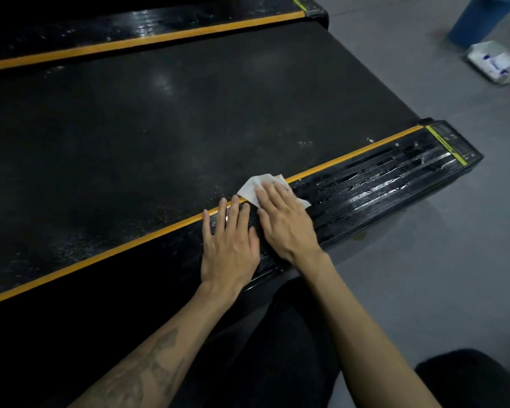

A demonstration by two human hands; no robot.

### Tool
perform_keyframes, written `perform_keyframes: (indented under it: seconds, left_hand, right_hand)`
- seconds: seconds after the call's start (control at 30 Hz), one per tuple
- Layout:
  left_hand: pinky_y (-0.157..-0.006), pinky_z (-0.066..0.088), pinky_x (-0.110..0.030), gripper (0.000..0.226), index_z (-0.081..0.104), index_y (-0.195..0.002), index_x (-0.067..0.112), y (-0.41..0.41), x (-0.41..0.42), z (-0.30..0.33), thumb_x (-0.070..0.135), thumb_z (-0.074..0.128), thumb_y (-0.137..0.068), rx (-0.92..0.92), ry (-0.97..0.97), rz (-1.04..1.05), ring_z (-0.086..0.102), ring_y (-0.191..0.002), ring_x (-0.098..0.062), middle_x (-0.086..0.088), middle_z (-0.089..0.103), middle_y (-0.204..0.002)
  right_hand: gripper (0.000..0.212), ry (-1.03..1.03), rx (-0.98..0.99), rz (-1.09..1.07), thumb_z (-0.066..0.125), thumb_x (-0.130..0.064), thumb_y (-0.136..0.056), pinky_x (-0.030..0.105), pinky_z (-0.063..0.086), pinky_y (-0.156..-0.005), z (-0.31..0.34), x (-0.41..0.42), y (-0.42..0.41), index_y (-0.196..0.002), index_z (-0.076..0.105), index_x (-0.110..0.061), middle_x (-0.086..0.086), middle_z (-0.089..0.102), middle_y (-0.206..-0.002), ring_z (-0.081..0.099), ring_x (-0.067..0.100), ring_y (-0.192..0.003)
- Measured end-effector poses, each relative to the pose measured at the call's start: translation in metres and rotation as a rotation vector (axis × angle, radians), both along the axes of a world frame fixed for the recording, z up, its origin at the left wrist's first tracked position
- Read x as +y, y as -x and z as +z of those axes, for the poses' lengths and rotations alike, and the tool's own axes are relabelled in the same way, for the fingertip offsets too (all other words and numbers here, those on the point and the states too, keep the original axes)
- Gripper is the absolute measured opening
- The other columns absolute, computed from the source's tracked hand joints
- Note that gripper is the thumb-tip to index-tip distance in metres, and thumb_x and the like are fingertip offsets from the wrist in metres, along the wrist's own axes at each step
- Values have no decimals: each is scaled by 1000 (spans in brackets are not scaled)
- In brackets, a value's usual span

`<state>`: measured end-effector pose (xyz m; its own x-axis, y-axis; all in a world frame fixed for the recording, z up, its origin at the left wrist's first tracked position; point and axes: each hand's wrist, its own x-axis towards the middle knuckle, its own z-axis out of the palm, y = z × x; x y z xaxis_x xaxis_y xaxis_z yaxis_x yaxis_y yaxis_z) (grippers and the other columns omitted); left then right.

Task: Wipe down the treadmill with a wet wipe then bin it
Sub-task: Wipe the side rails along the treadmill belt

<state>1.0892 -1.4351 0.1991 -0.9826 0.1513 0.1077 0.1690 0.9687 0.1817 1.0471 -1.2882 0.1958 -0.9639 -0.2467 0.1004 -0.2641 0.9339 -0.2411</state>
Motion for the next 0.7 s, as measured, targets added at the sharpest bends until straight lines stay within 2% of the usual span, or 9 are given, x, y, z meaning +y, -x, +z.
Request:
perform_keyframes:
  seconds: [0.17,0.33,0.5,0.63,0.7]
  left_hand:
    - [-126,17,-57,60,43,-155,13,0,0,-1,40,22,-105,0,18,10,23,-156,-27,-10,31,-166]
    - [-126,17,-57,61,44,-154,13,1,3,0,40,20,-104,2,13,12,22,-156,-27,-9,33,-166]
    - [-127,14,-55,59,42,-155,14,2,1,-4,40,25,-105,10,0,22,20,-157,-25,-7,30,-167]
    - [-126,16,-57,58,41,-155,15,3,3,-4,39,24,-105,13,2,19,20,-157,-26,-6,31,-167]
    - [-126,16,-57,57,41,-155,15,2,4,-3,39,24,-106,10,12,18,19,-158,-26,-6,29,-168]
  right_hand:
    - [61,29,16,-156,18,-36,-107,46,22,-126,-4,-2,-13,-156,37,-5,16,32,-164,23,30,-155]
    - [62,-5,-17,11,13,-37,-107,46,23,-125,-2,-1,5,-155,40,-8,15,39,-161,27,29,-154]
    - [61,4,8,-80,15,-37,-107,44,20,-126,0,16,6,-157,38,-10,13,36,-163,24,29,-154]
    - [57,-37,38,107,21,-30,-107,43,26,-124,3,7,2,-149,49,-2,17,48,-154,38,33,-147]
    - [59,-62,16,119,19,-32,-107,43,26,-124,5,14,13,-151,47,-4,14,49,-154,37,31,-148]
